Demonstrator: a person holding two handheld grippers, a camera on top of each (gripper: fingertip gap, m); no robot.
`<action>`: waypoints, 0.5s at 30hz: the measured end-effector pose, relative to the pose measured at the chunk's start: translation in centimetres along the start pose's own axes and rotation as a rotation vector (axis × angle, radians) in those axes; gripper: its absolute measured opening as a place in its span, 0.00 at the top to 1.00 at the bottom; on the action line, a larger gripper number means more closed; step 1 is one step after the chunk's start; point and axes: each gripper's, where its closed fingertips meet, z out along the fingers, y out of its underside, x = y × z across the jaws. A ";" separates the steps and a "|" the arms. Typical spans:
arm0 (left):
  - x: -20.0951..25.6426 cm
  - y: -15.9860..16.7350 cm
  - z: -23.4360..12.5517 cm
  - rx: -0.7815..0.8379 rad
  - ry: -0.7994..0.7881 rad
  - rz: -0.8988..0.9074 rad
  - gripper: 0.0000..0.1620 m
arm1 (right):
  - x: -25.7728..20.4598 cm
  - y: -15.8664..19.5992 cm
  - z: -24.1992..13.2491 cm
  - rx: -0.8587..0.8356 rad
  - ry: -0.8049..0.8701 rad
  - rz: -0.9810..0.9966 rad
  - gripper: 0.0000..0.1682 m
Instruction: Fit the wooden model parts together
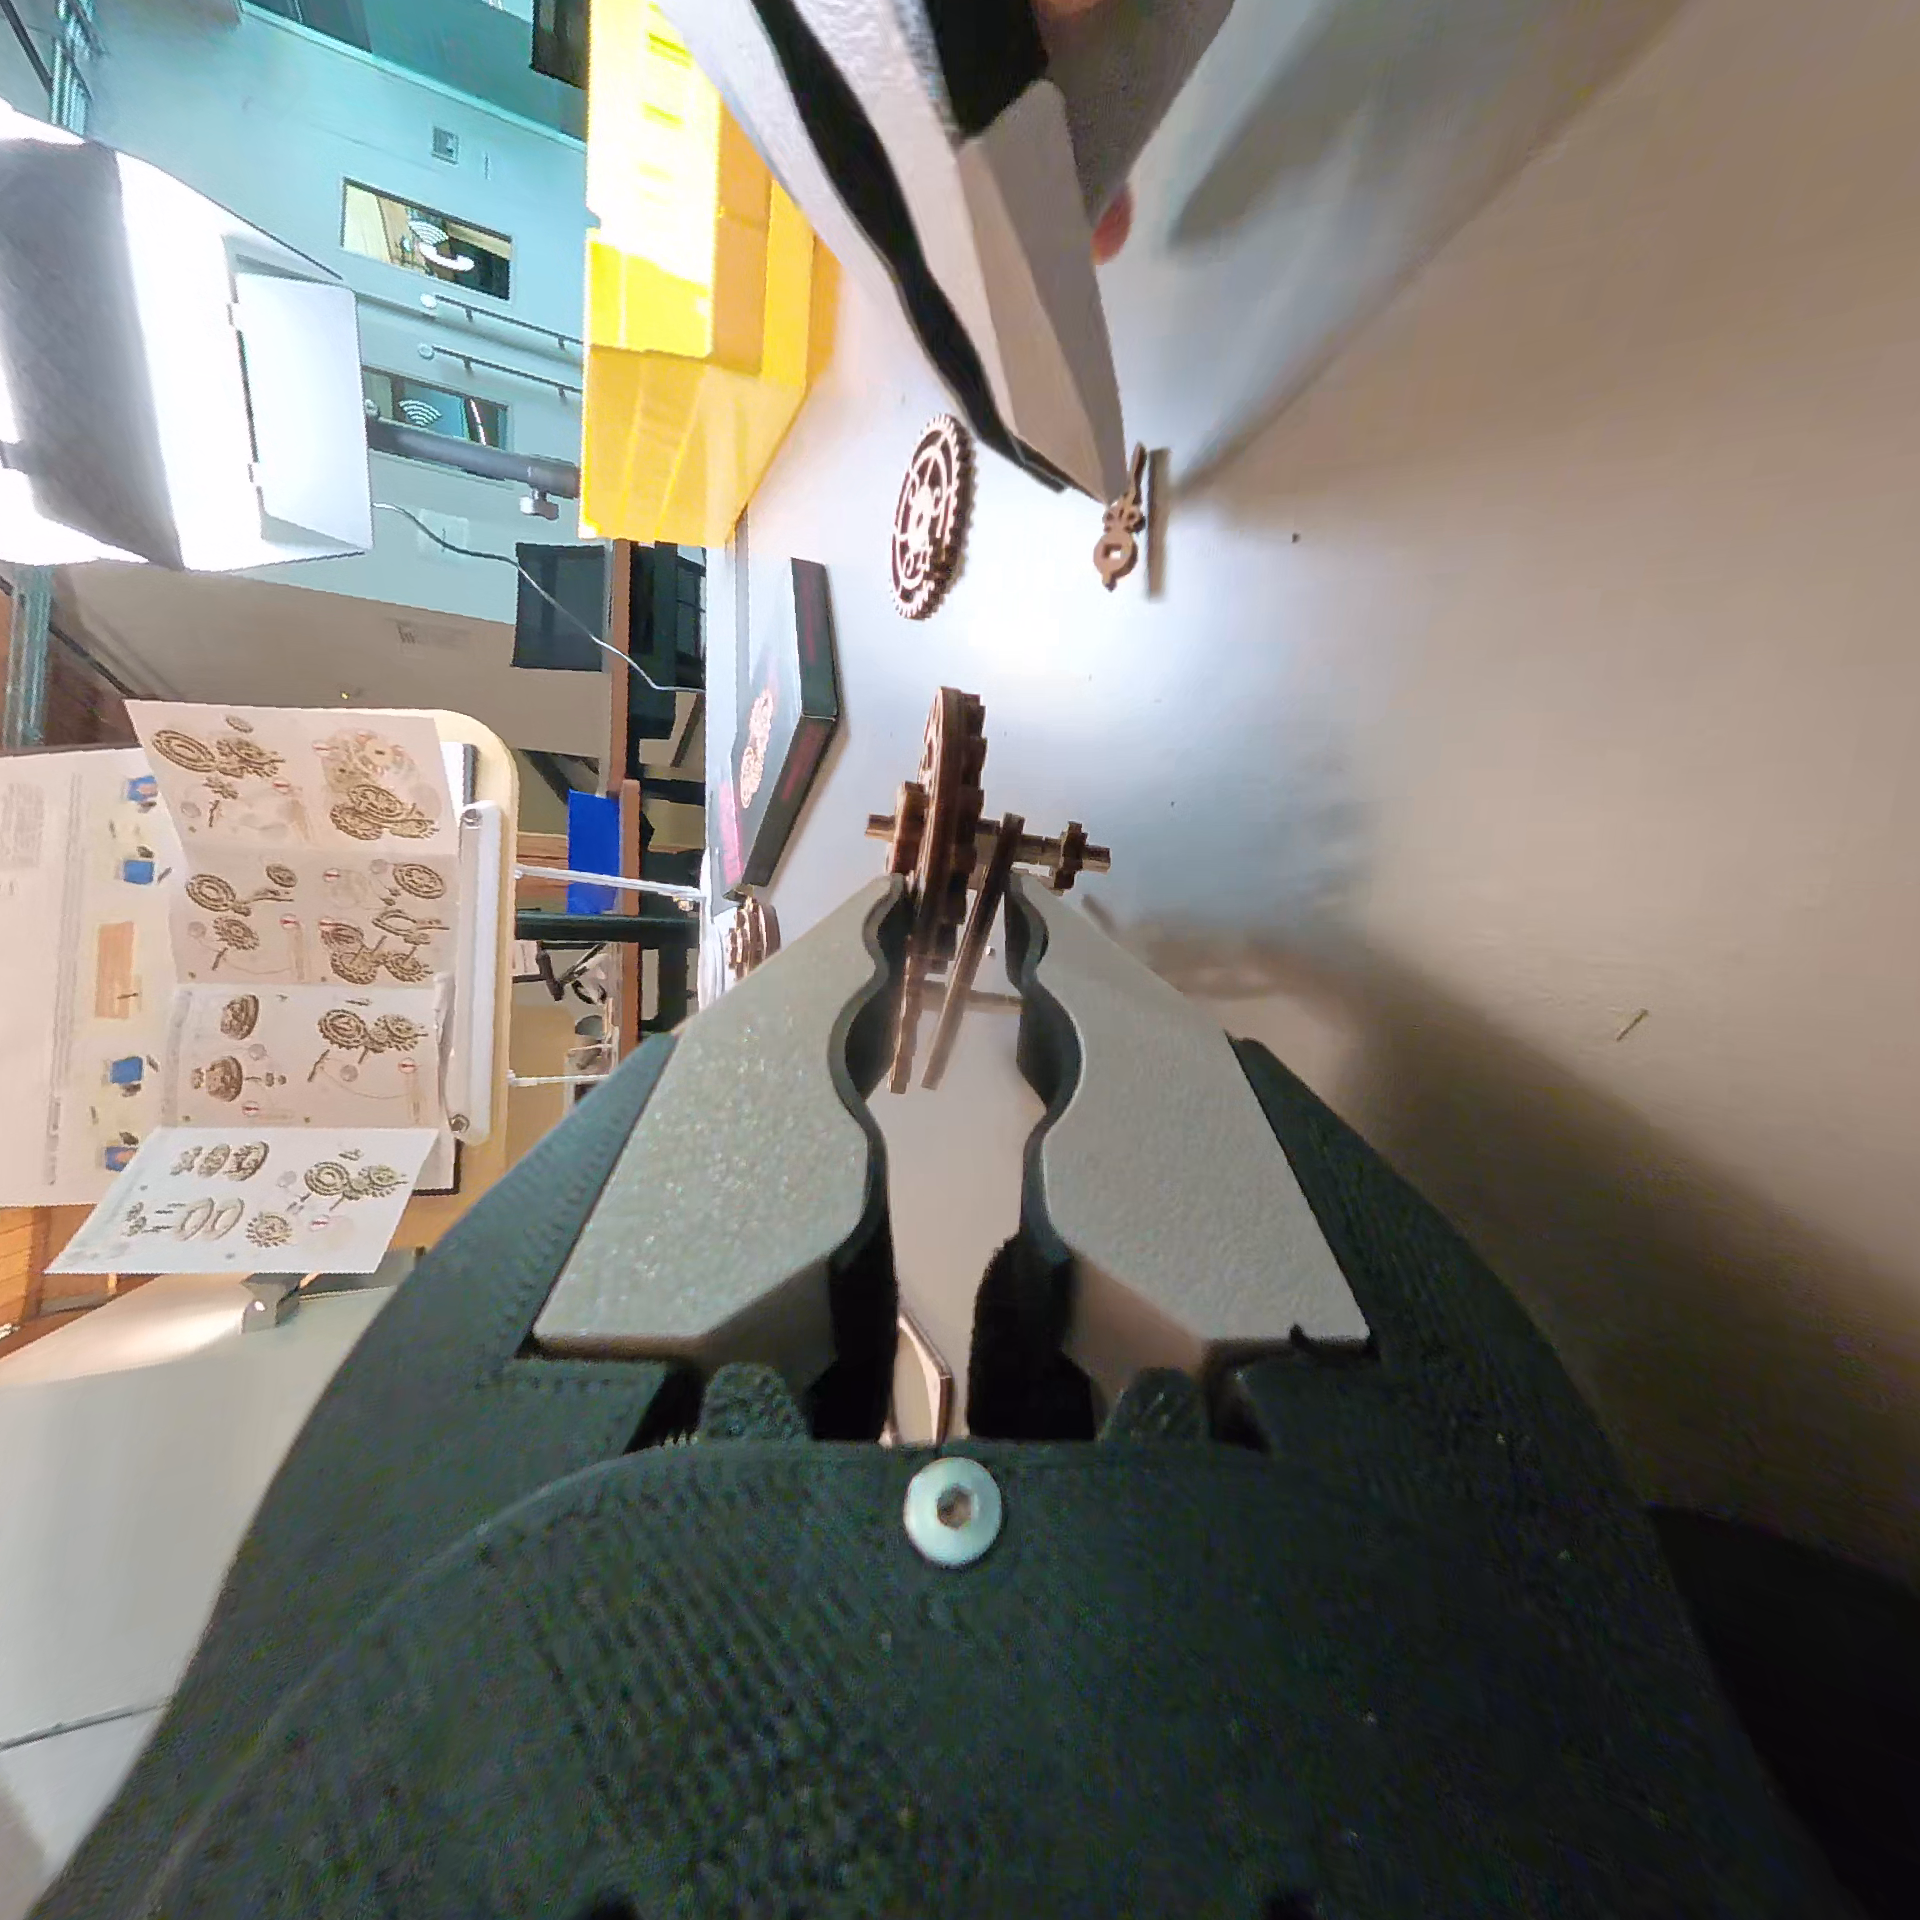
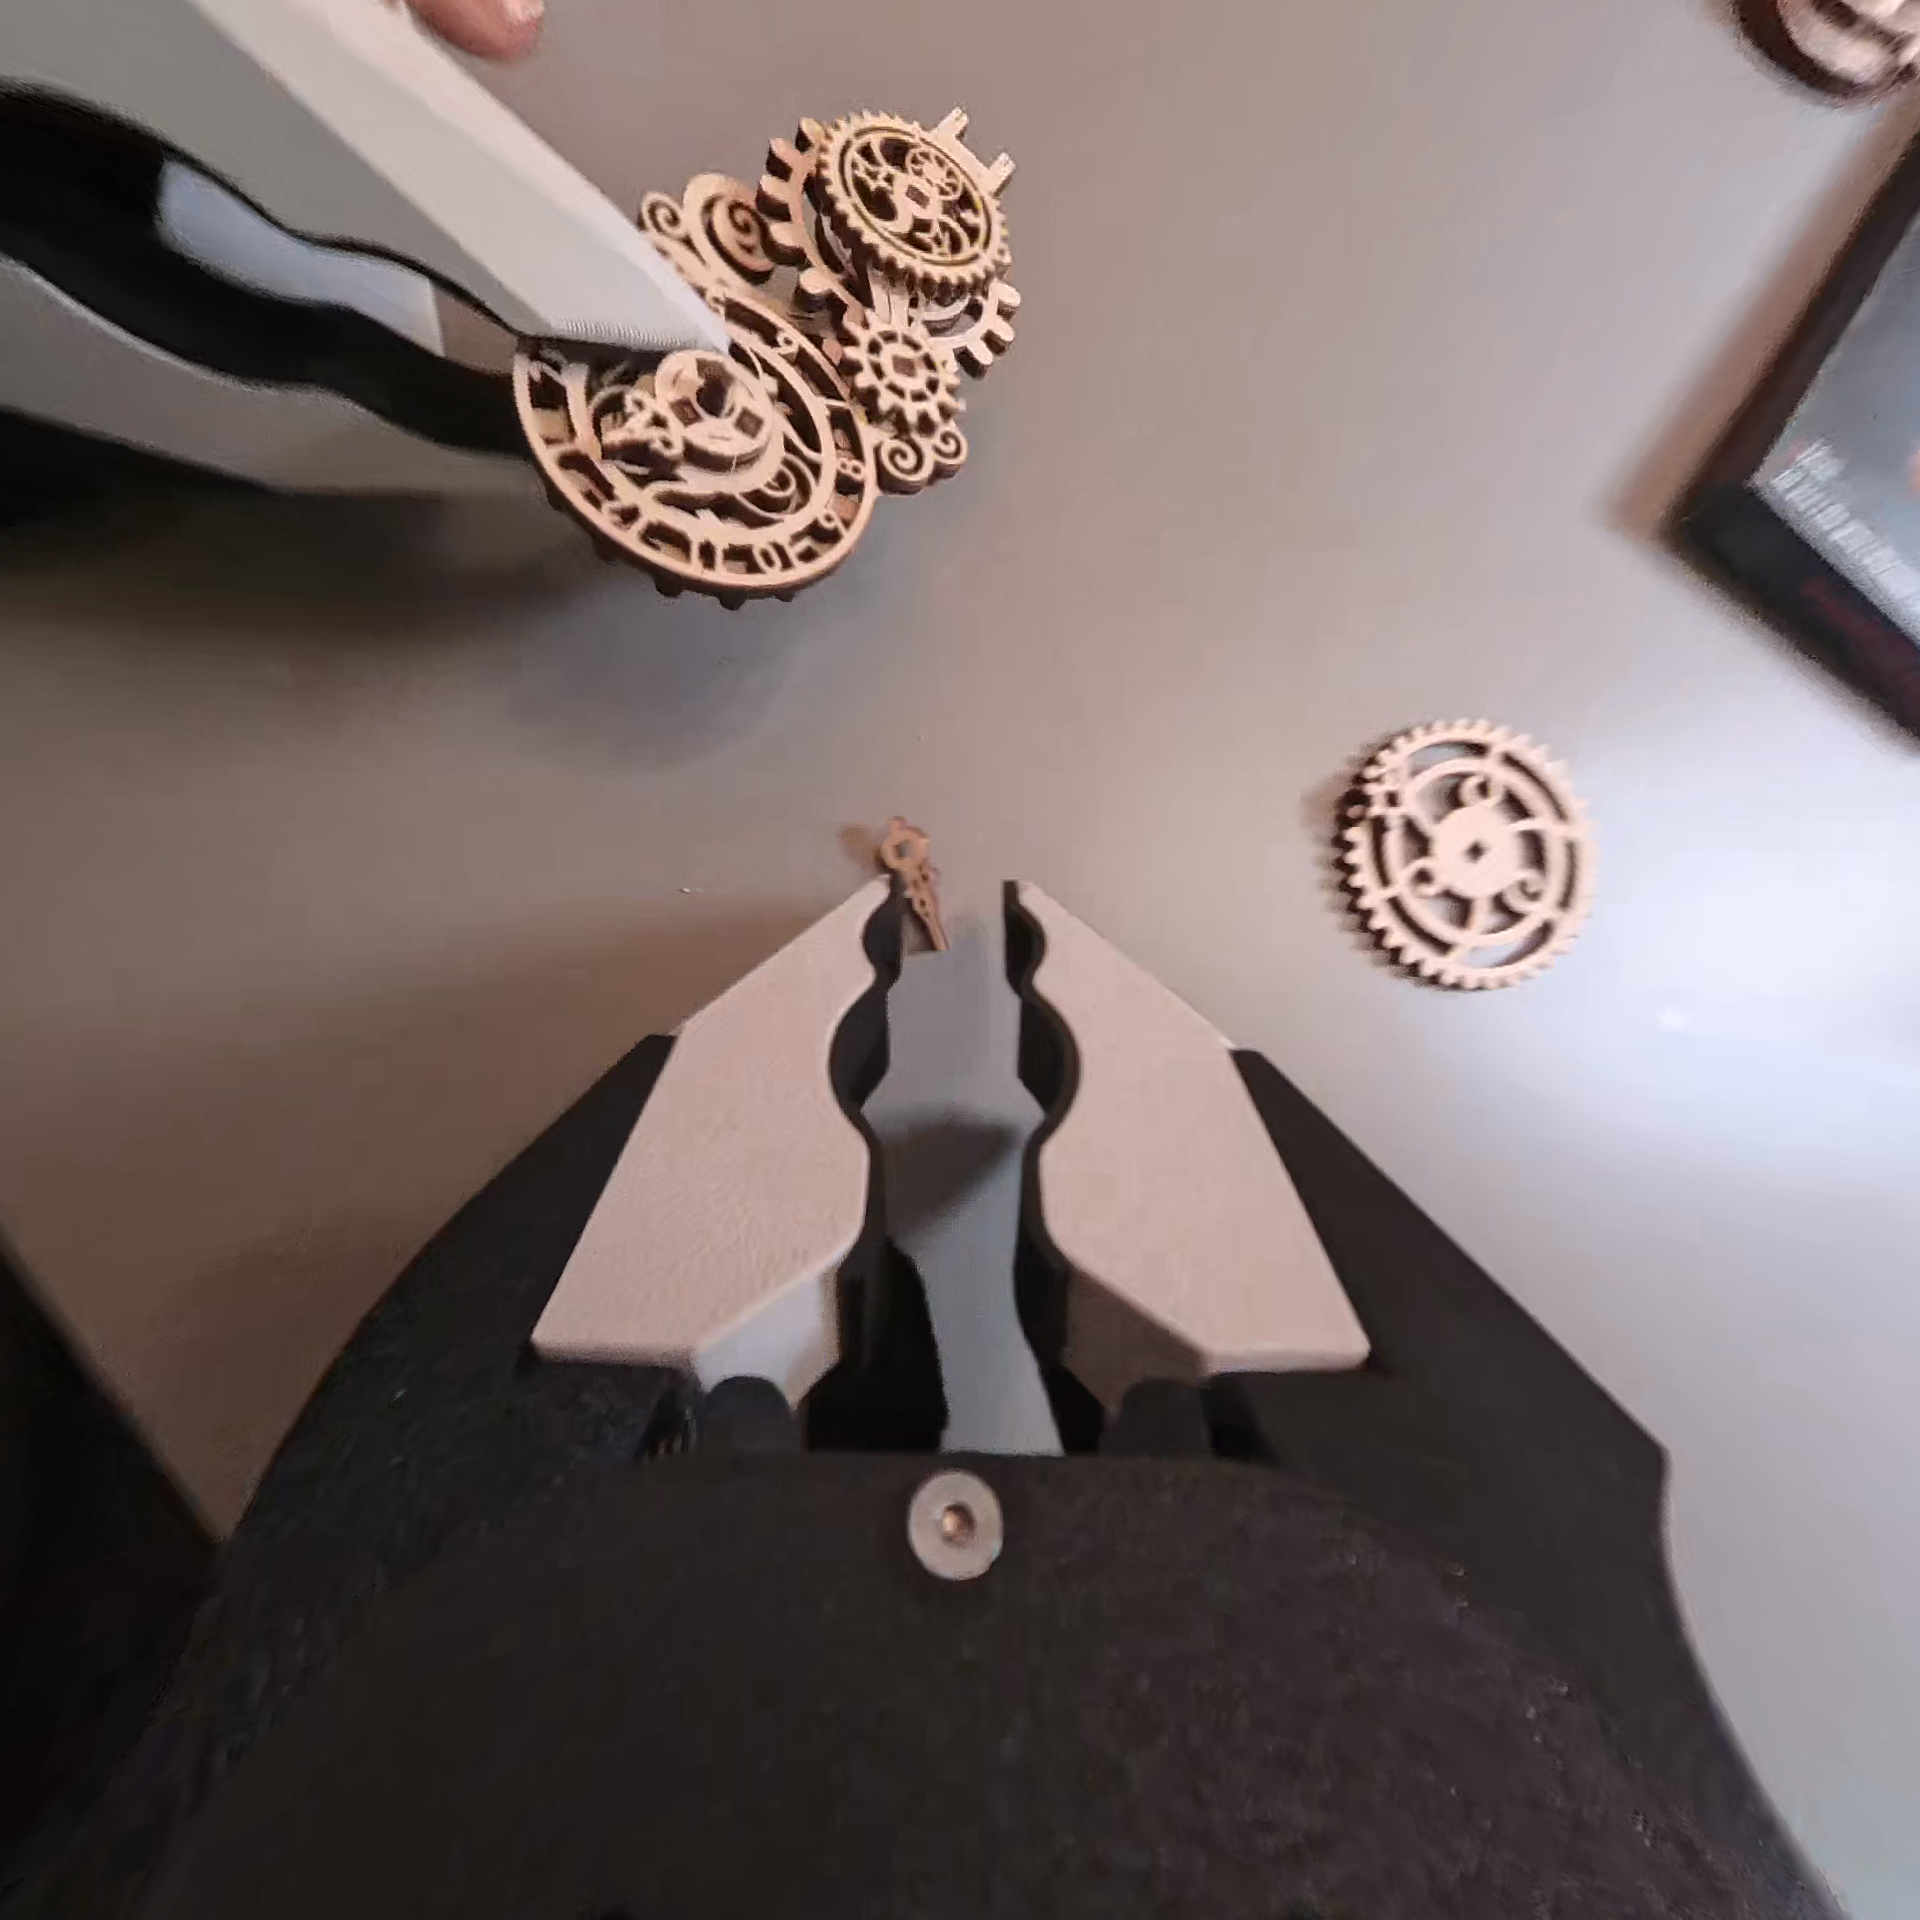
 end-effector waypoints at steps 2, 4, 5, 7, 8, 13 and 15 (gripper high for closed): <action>-0.1 0.0 0.0 0.006 0.010 -0.029 0.90 | -0.3 -1.1 -0.5 0.046 0.029 -0.114 0.77; -0.3 -0.1 -0.1 0.020 0.026 -0.073 0.90 | -1.4 -3.1 -1.5 0.146 0.050 -0.235 0.73; -0.5 -0.2 -0.1 0.027 0.035 -0.099 0.90 | -2.0 -4.0 -1.9 0.186 0.069 -0.307 0.73; -0.7 -0.5 -0.3 0.043 0.058 -0.151 0.90 | -3.0 -5.3 -2.0 0.227 0.140 -0.457 0.73; -0.8 -0.6 -0.3 0.050 0.066 -0.169 0.90 | -3.2 -5.9 -1.8 0.234 0.194 -0.526 0.73; -1.2 -0.9 -0.5 0.050 0.054 -0.172 0.91 | -2.6 -7.3 -0.1 0.204 0.385 -0.772 0.86; -1.2 -0.8 -0.7 0.064 0.067 -0.188 0.90 | -2.9 -7.3 -0.1 0.246 0.362 -0.797 0.90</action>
